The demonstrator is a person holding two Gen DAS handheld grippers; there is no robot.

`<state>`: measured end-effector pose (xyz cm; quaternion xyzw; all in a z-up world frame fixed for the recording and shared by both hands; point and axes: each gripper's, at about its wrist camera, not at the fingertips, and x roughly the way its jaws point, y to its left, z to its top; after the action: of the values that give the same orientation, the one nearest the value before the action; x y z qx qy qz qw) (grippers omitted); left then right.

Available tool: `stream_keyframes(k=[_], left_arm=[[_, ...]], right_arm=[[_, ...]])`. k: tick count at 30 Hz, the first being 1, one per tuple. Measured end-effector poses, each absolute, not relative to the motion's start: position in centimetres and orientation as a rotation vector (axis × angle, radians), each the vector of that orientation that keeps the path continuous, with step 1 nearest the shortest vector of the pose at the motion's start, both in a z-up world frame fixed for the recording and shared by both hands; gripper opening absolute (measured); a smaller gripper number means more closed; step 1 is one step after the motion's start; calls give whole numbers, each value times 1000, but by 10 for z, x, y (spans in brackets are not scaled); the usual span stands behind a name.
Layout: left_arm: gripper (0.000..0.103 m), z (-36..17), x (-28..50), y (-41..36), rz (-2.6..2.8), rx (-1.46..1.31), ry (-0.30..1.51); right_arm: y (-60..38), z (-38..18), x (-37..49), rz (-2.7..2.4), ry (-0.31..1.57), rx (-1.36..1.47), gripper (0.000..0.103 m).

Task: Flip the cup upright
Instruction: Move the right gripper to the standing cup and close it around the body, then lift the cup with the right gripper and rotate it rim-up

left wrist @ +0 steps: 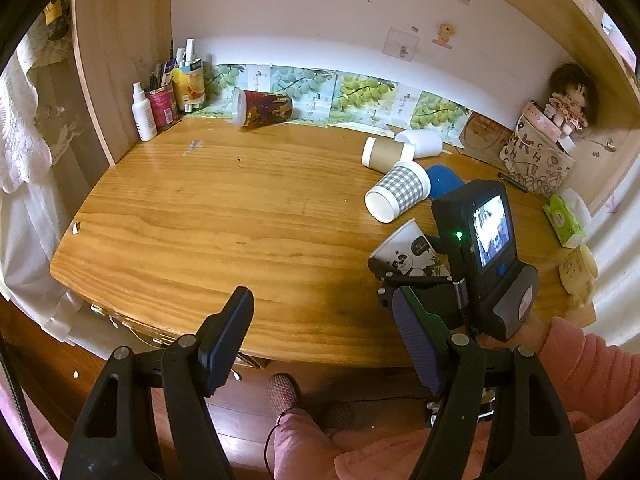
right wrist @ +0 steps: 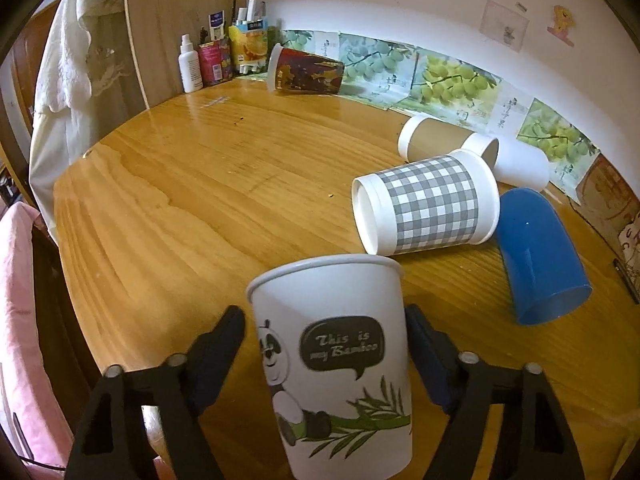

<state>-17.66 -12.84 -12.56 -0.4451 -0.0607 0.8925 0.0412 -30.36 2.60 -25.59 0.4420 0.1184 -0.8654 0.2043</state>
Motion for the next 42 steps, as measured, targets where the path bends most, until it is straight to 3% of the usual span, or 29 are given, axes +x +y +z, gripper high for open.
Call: stream_keyframes(k=[12,25,28,42], left_arm=[[76,-128,-174,-121,2700,-1374,-170],[76,-134,-164,-96,2611,-1402,-99],[76,-135,-159,-92,2604,-1427,-80],[76,-135,-149,-69,2558,-1425,-4]], right_arm=[[44,-245,-297,-2473,225,1173,69],[68,-216,-255,-2682,83,883,69],[68,-215,-244,-2702,135,838,69],[91,-225,-220,-2711,7,845,69]])
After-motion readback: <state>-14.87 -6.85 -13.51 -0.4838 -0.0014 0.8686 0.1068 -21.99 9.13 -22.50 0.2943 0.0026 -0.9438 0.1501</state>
